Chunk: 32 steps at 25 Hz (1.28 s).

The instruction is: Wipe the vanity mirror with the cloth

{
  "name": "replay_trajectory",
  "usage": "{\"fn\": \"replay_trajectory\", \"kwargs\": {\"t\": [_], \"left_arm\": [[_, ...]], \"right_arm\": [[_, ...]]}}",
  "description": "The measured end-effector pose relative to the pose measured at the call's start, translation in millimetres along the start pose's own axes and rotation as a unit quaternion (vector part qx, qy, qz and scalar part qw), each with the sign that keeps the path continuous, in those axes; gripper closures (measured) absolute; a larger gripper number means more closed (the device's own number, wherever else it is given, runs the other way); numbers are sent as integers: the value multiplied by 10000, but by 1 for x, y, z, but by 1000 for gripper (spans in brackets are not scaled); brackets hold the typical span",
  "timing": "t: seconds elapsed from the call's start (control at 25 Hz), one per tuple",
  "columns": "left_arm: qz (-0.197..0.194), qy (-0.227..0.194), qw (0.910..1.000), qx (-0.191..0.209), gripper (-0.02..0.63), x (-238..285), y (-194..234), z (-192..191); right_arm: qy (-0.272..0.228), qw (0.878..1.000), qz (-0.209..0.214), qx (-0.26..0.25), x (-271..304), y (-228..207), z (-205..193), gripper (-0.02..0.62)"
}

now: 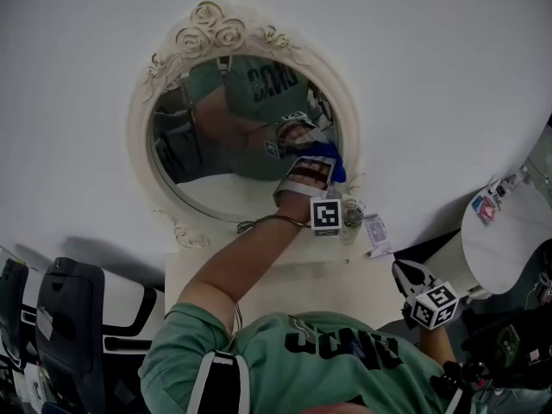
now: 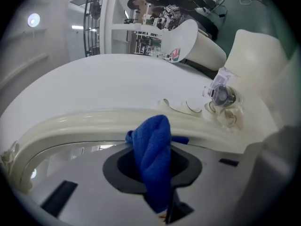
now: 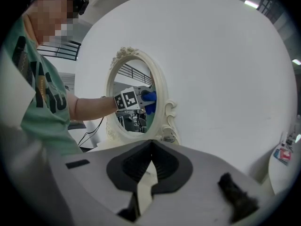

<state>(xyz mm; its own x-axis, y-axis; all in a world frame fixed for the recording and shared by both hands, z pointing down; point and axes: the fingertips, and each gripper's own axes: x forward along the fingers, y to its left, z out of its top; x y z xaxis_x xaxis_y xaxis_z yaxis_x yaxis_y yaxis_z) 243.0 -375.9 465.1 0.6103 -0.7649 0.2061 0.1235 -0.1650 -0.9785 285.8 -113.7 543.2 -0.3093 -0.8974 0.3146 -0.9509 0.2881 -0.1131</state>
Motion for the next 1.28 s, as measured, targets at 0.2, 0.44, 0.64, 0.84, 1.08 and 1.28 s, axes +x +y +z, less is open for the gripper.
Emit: {"fn": "replay_trajectory", "kwargs": {"t": [0.2,0.44,0.64,0.84,1.08,1.28], "left_arm": [[250,-151,9988,-387,506,-40,15,-21],[298,900,9934,-652,506,-115,5,-160],[134,2052,9757,-757,506,-174,-26,-274],[-123,2677,9588,-939,506,-194,-64,-340],[-279,2940,9522,-782,506,-193,-77,-347],[-265,2920,9515,-933,506,-193,-76,-348]], "right_arm": [[-76,9989,378,-253,25,27,17,583],[-8,9944,950,-465,71,58,33,583],[13,9861,1498,-714,107,98,45,583],[69,9812,1753,-804,131,114,50,583],[66,9822,1685,-834,123,117,53,583],[143,9853,1521,-765,116,104,46,583]]}}
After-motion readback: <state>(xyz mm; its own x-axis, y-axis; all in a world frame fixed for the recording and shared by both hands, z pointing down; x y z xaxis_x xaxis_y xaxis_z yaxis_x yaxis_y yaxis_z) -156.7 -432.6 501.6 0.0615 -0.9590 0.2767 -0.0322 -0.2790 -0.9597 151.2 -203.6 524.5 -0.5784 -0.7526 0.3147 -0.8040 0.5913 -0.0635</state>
